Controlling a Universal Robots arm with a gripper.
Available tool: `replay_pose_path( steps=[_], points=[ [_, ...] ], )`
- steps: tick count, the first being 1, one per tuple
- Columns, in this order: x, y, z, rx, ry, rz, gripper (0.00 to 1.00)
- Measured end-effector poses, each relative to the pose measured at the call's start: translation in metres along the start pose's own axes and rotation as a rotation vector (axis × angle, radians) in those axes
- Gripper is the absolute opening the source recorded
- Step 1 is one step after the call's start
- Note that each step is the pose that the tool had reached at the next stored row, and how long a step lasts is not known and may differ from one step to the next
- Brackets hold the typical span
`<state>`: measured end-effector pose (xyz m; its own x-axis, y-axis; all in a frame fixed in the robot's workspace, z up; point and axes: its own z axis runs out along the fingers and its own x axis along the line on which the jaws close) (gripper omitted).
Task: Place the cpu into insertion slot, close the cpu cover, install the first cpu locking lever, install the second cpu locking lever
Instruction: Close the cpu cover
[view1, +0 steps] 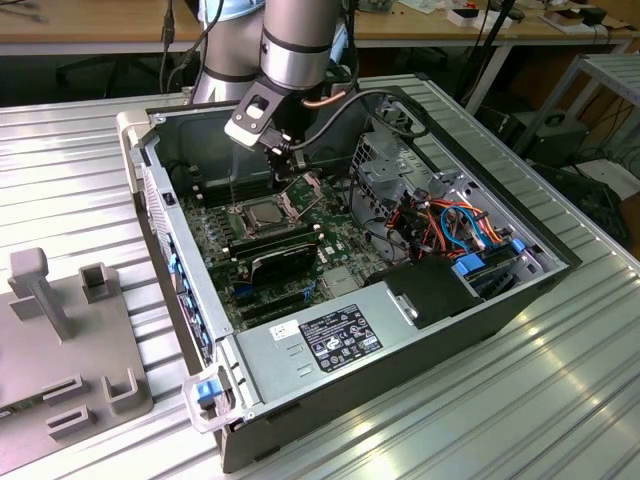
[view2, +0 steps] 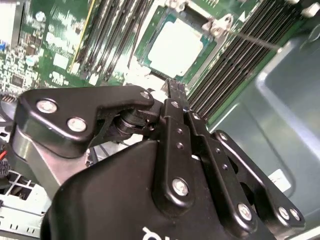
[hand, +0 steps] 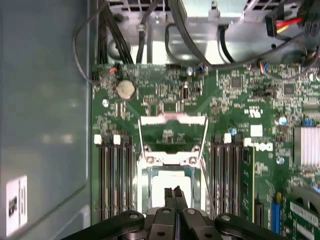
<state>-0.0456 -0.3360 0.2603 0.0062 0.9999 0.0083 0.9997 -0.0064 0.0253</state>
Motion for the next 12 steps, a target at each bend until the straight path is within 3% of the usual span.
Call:
replay_pose_path(
  steps=[1,4,12],
  points=[
    [0.0010,0.0070,0.0004,0.0000,-0.0001,0.000,0.11],
    [0.0022,0.0155,0.0008,0.0000,-0.0001,0.000,0.11],
    [0.0031,0.0234,-0.0060,0.0001,-0.0008,0.000,0.11]
  ],
)
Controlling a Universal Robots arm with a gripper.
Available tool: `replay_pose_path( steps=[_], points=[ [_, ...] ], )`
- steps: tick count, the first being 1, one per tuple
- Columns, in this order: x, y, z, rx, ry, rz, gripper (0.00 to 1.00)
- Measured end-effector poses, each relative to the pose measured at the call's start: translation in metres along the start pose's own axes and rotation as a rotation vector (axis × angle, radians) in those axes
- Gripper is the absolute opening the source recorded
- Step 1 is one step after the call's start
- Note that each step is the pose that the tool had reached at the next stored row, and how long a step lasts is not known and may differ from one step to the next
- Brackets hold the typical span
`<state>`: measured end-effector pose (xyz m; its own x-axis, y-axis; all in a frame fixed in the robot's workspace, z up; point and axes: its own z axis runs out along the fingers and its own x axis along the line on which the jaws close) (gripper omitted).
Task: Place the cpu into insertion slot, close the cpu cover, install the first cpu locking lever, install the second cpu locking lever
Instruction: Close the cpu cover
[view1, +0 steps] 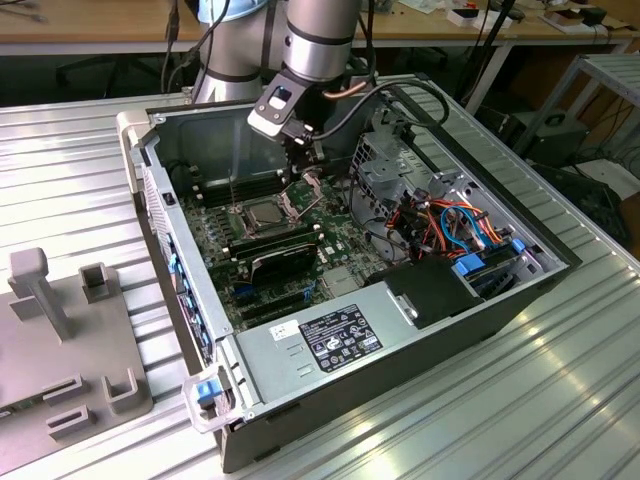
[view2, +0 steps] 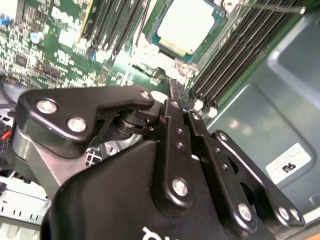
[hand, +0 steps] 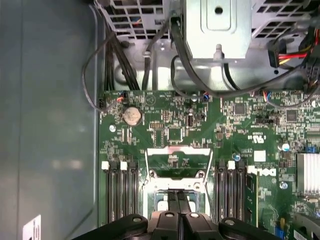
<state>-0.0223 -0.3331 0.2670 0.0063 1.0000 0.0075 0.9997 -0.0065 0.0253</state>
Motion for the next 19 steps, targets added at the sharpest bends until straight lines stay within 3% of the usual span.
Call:
replay_pose_path(
  steps=[5,7,11,17,19],
  points=[
    [0.0002,0.0141,0.0002,0.0006,-0.0001,0.000,0.11],
    [0.0005,0.0239,0.0004,0.0017,0.0000,0.000,0.11],
    [0.0006,0.0322,0.0006,0.0033,-0.0003,0.000,0.11],
    [0.0022,0.0500,0.0016,0.0038,0.0000,0.000,0.11],
    [0.0028,0.0527,0.0027,0.0040,-0.0004,0.000,0.11]
  ],
)
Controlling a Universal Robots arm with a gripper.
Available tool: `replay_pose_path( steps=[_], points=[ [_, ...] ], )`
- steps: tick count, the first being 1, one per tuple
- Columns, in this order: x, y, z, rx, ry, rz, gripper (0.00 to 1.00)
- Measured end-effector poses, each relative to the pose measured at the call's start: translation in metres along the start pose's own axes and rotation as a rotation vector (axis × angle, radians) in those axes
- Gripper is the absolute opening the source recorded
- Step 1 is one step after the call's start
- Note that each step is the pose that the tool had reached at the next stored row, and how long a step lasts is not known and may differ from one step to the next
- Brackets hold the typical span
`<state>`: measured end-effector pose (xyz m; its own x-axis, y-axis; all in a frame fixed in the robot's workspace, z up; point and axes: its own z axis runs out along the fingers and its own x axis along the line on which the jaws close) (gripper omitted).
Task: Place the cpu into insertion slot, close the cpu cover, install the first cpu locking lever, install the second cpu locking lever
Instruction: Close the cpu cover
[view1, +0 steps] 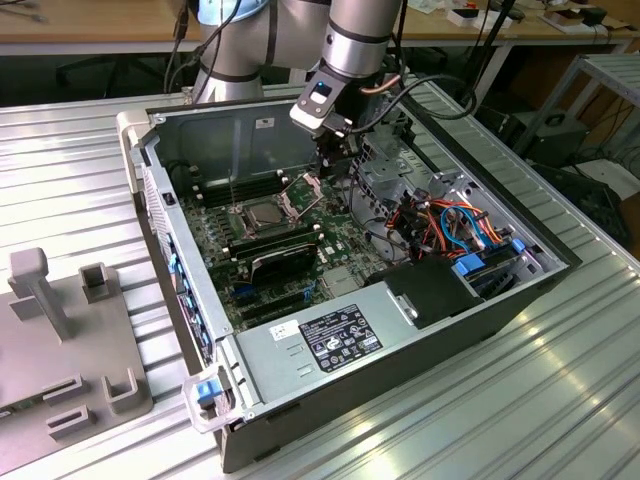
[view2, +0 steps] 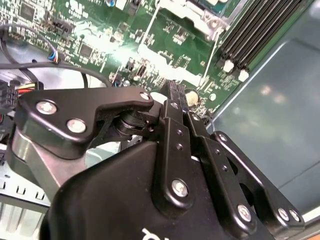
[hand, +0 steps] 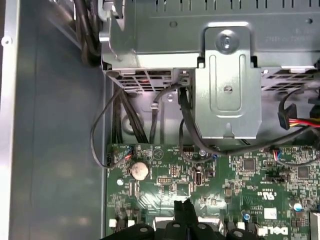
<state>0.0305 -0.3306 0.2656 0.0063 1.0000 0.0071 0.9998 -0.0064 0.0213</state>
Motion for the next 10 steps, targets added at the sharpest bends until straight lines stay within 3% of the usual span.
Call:
replay_pose_path(
  steps=[5,10],
  points=[
    [0.0020,0.0077,0.0049,-0.0001,0.0002,0.000,0.11],
    [0.0024,0.0092,0.0155,0.0001,0.0001,0.000,0.11]
  ],
)
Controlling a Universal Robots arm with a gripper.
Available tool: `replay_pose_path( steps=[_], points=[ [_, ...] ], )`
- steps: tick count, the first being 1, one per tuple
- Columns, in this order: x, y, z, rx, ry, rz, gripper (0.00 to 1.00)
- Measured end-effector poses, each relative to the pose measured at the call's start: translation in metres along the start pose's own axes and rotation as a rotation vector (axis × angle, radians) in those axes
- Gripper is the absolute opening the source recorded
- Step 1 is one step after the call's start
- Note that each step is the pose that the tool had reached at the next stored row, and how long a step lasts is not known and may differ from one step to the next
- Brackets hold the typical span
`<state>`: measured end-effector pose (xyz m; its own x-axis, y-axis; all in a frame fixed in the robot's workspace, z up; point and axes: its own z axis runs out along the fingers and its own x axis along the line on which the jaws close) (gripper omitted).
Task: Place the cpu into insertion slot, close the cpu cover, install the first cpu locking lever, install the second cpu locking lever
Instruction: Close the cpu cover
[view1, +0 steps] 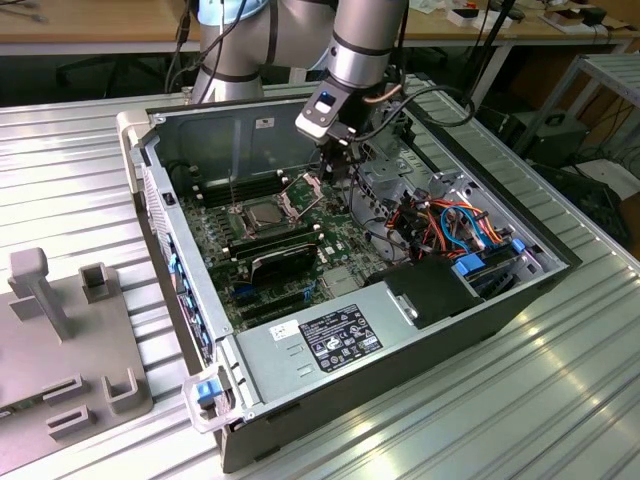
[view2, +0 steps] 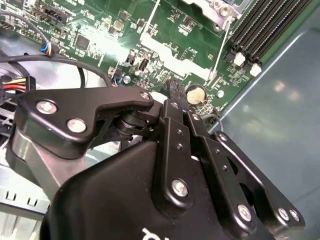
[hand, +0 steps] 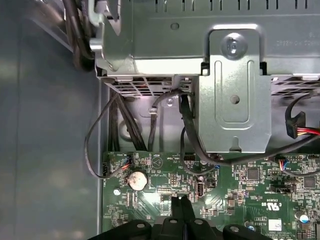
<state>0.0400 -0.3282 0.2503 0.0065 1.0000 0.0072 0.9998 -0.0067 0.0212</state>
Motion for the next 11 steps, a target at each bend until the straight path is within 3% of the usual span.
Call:
replay_pose_path(
  steps=[2,5,7,11],
  points=[
    [0.0000,-0.0001,0.0069,0.0004,0.0001,0.000,0.11],
    [0.0000,-0.0038,0.0112,0.0014,0.0001,0.000,0.11],
    [-0.0001,-0.0174,0.0136,0.0199,0.0000,0.000,0.11],
    [-0.0001,-0.0180,0.0135,0.0199,0.0000,0.000,0.11]
  ],
)
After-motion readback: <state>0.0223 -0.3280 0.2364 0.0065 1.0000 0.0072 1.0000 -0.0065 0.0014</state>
